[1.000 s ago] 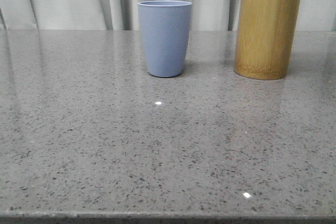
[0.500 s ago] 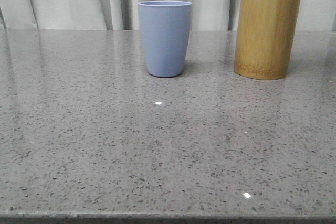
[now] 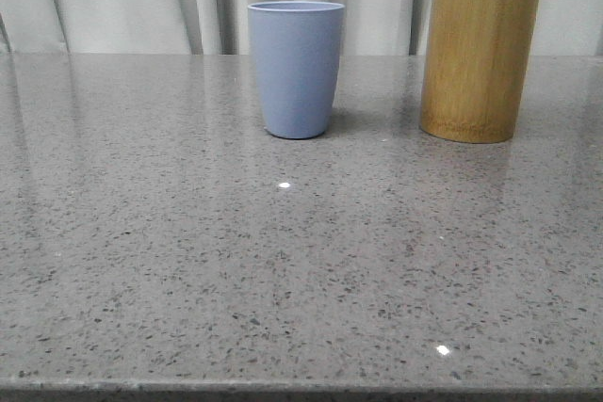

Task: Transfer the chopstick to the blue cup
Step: 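Grasp the pink stick with the right gripper and lift it out, then lower the pink stick into the blue cup and open the right gripper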

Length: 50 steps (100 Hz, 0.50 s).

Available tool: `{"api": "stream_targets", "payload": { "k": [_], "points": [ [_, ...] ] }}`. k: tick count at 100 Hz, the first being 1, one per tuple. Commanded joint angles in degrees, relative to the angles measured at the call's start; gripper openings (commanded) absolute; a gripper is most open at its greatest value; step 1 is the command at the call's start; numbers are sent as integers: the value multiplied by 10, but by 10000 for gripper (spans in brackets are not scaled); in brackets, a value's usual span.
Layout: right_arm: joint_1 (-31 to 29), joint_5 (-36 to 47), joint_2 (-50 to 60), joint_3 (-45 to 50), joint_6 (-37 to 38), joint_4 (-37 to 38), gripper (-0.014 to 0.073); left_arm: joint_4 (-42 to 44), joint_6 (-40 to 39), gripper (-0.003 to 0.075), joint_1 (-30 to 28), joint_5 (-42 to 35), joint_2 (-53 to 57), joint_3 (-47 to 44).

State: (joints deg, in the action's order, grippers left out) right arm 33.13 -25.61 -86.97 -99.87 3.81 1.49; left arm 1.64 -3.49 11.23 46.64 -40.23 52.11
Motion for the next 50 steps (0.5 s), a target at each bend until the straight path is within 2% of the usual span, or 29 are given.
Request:
{"api": "stream_targets", "payload": {
  "k": [1,50],
  "points": [
    [9,68,5,-20,-5,-7,16,0,-6,315,-2,-44,2,15],
    [13,80,-85,-20,-5,-15,17,0,-6,315,-2,-44,2,15]
  ]
}}
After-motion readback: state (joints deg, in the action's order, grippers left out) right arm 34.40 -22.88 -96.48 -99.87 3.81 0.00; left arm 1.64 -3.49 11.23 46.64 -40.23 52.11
